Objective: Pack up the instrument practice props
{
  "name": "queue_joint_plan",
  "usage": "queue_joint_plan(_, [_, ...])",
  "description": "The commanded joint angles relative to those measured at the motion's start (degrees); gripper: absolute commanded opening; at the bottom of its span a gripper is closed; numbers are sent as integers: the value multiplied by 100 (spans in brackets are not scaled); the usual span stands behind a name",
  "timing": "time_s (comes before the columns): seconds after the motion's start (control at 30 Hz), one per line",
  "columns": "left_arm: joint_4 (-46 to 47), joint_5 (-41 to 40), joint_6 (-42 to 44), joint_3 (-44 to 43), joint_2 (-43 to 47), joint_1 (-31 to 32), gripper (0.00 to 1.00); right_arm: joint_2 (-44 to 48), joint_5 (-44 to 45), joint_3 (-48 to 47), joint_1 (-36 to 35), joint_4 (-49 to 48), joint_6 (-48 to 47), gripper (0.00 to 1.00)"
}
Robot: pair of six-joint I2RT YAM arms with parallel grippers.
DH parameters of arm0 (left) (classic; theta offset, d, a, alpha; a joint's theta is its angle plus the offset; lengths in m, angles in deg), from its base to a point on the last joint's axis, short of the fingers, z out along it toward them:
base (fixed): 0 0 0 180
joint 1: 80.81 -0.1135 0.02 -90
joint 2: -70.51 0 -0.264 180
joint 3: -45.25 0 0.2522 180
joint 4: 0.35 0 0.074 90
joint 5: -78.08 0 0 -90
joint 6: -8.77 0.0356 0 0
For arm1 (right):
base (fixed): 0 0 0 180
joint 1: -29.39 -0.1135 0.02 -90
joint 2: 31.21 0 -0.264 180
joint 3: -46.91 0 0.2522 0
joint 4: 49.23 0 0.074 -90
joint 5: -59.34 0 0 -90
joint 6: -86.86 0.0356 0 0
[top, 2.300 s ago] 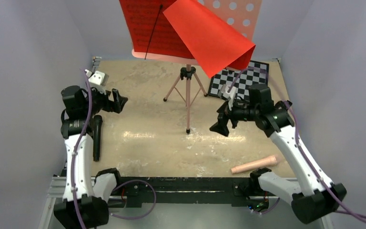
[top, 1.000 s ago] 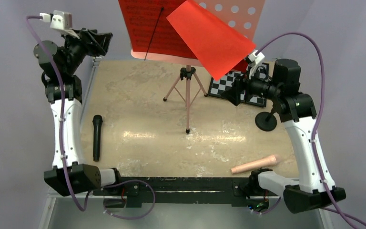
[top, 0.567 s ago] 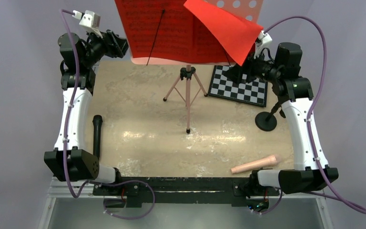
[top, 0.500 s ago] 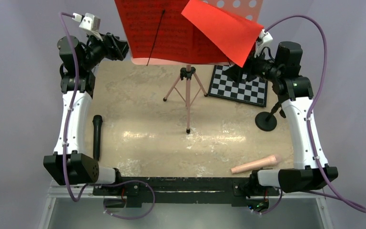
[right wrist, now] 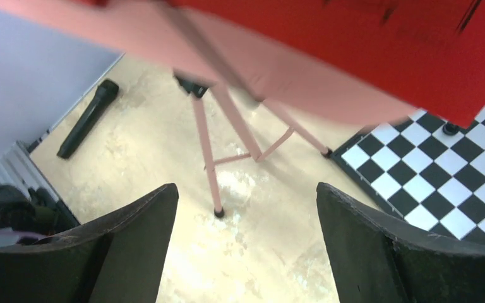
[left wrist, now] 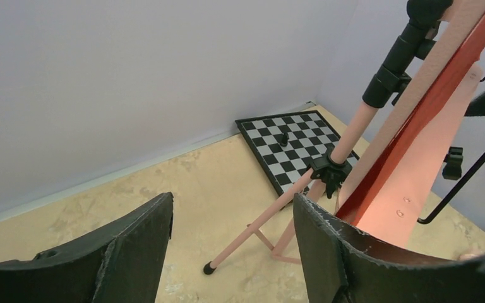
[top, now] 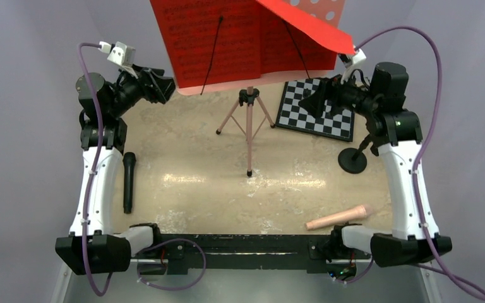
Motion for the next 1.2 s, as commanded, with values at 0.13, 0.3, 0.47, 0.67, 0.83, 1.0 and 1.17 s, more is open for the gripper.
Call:
queue_joint_plan(0.13, [-916,-588,500,9,687,-240,82,1631,-943,771,21,985,-802,86])
queue_joint_plan(0.3, [-1373,663,578,-404,820,-1276,84,1676,-1707,364,-504,577,-537,78])
queue_joint_plan(0.47, [-1520,1769,855,-1076,823,-1577,84,1036,-1719,-461,-1502,-315,-368,81])
queue_joint_plan(0.67, [-147,1864,-470,-1241,695,-1568,84,194,-1381,-913,-2389,-1841,645,91])
queue_joint_plan(0.83, [329,1766,-944,-1433,576,-1524,87,-97,-354,-805,-3205,-2702,908,98])
queue_joint_plan(1.0, [400,1719,-877,-1748,358,-1466,91,-470,533,-899,-3813,-3088,791,99])
queue_joint_plan(1.17, [514,1680,-768,-1953,95,-1127,93,-933,1097,-1208,-4084,-3322,859,99])
